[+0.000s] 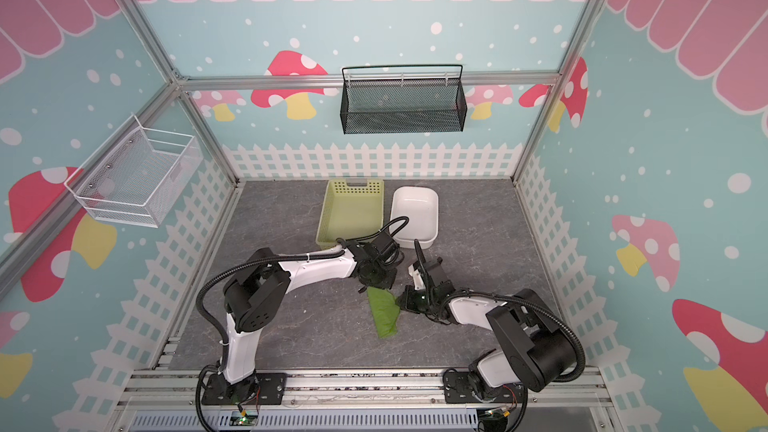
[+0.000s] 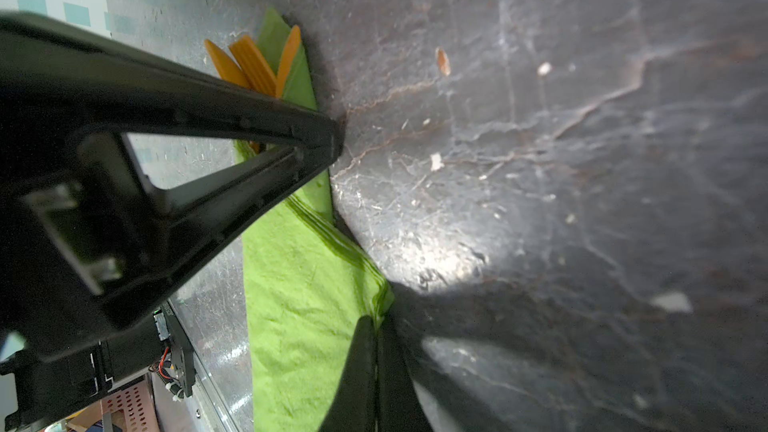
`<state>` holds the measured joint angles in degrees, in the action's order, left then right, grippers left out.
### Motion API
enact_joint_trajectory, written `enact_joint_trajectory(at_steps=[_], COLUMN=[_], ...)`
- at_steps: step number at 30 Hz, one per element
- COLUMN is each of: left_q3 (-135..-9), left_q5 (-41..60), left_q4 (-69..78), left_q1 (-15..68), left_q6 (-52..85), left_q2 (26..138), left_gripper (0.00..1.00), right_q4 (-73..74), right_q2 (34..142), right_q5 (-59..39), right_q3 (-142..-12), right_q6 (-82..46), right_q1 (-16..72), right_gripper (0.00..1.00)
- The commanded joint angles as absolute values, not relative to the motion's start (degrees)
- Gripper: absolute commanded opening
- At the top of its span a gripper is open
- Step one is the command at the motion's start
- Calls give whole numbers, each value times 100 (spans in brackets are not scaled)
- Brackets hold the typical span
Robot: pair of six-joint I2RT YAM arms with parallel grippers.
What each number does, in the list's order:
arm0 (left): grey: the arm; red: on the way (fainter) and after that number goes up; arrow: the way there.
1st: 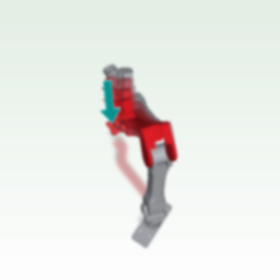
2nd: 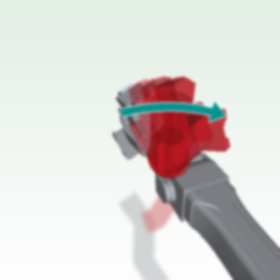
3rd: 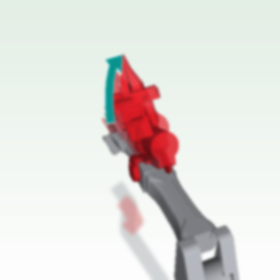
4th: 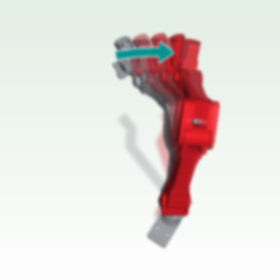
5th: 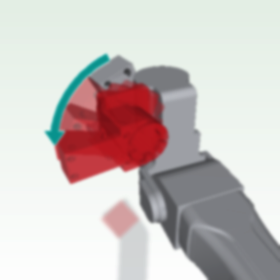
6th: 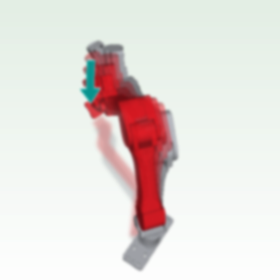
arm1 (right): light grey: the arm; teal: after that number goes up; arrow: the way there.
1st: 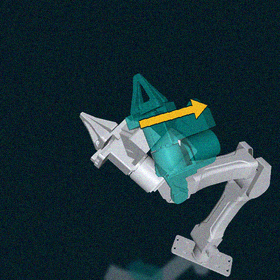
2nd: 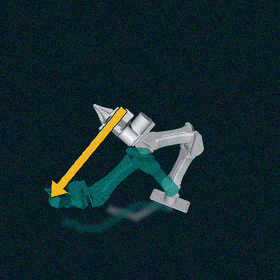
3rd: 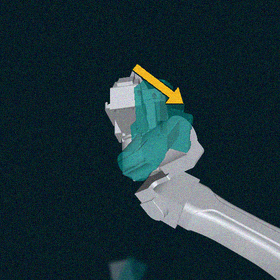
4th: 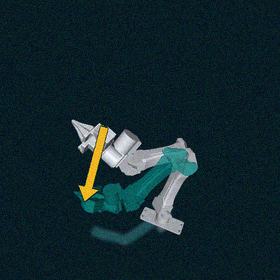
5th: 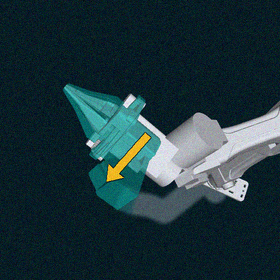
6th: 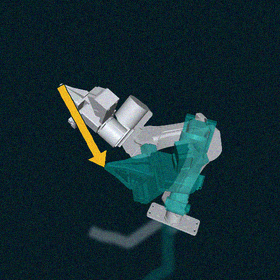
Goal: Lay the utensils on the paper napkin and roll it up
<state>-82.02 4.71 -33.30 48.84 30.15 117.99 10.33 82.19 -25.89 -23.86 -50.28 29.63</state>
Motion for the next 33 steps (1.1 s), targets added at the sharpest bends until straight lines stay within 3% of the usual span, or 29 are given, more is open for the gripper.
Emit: enact_joint_trajectory(at_steps=[1, 8, 16, 33], left_q3=[-8370, -8274, -7286, -6884], left_q5=[473, 875, 1090, 1055], left_q4=[-3561, -3651, -3639, -3362], left_q1=[4887, 4921, 5113, 5142], left_q6=[2927, 2926, 3006, 2997], left_q2=[11735, 11014, 10456, 10881], left_gripper=[0, 1, 0, 0], right_q4=[395, 435, 444, 280], right_q2=[8398, 8498, 8573, 8537], right_q5=[-2285, -2320, -2351, -2271], right_q3=[-2197, -2217, -2267, -2477], right_q6=[-5080, -5041, -5010, -4872], right_q1=[2970, 2970, 2969, 2966], right_gripper=[0, 0, 0, 0])
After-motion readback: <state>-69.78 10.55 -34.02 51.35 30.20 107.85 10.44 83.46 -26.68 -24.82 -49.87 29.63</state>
